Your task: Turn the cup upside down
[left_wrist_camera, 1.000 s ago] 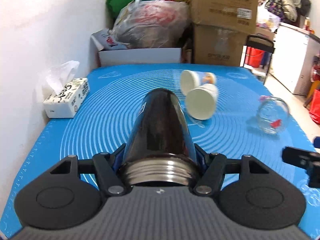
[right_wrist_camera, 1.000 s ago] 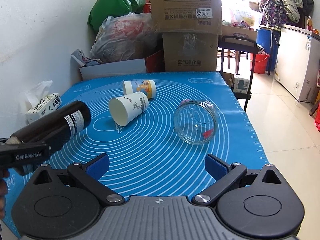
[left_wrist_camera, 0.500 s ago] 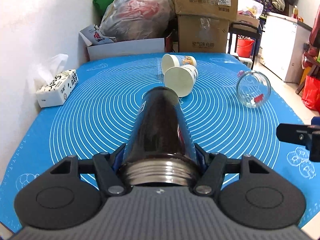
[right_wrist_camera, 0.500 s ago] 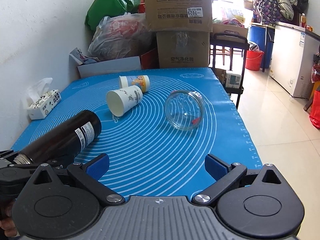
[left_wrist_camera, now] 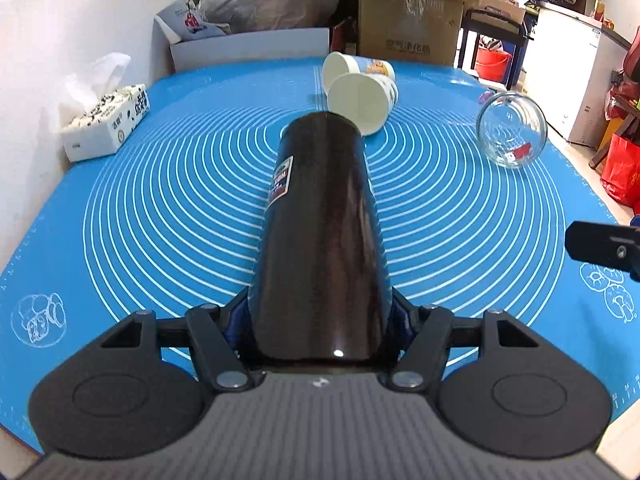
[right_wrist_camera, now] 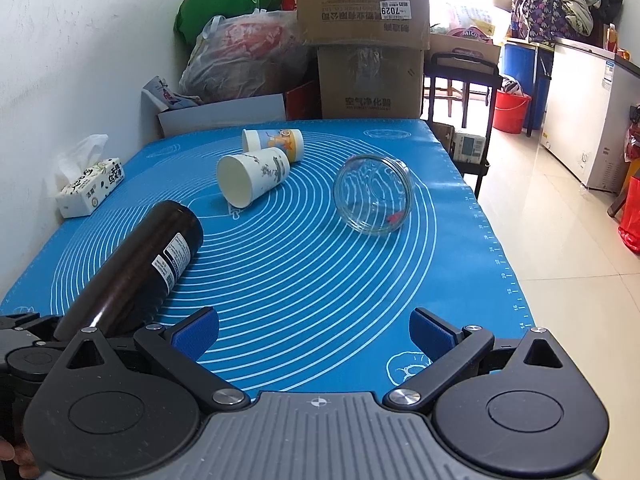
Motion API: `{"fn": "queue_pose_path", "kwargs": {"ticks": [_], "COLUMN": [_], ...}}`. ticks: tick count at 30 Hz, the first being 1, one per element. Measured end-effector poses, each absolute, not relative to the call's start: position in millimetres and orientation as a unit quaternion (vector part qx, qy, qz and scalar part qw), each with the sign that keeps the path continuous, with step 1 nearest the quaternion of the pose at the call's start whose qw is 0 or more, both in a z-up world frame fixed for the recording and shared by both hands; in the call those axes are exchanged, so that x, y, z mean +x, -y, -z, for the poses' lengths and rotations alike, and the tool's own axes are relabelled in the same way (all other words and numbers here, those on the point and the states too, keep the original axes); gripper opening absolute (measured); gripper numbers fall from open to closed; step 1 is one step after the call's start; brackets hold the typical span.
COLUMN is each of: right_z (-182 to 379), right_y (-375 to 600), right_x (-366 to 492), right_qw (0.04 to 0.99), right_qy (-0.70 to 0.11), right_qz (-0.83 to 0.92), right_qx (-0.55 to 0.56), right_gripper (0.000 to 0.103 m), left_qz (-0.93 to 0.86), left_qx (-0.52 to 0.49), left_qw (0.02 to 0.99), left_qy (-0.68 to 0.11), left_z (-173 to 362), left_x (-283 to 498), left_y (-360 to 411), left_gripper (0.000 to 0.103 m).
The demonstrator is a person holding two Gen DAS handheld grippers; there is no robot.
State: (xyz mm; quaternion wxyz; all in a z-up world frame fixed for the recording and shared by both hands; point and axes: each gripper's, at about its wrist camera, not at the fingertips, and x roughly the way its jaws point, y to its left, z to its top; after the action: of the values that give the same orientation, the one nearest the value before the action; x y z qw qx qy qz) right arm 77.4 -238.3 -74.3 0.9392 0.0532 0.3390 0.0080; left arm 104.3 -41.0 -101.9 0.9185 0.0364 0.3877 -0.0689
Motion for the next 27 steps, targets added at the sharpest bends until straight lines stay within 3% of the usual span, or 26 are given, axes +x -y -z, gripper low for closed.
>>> {"fn": "queue_pose_path", "kwargs": {"ticks": [10, 12, 13, 27], "right_z": [75.2, 75.3, 75.1, 65.0], "right_y": [232.6, 231.1, 230.4, 221.9], "right_x": [80.2, 81.3, 81.8, 80.6], "right_qw": [0.937, 0.937, 0.936, 0.939], "right_qy": [-0.345, -0.346, -0.347, -0.339], "right_qz": [-0.013, -0.014, -0.015, -0.023], "right_qx": [0.050, 0.050, 0.051, 0.049], "right_gripper": [0.103, 0.103, 0.103, 0.103], "left_qz": [0.062, 0.054, 0.052, 0.054], "left_qx": [0.019, 0.019, 0.017, 0.003], "left_qw": [0.914, 0.917, 0.919, 0.917], "left_qy": [-0.401, -0.394, -0.391, -0.395], "left_z": [98.3, 93.1, 90.5, 84.3], "left_x": [108.3, 107.7, 107.3, 111.0], "left_y": [33.5, 31.4, 29.6, 17.1], "left_gripper": [0.070, 0.083, 0.084, 0.086]}}
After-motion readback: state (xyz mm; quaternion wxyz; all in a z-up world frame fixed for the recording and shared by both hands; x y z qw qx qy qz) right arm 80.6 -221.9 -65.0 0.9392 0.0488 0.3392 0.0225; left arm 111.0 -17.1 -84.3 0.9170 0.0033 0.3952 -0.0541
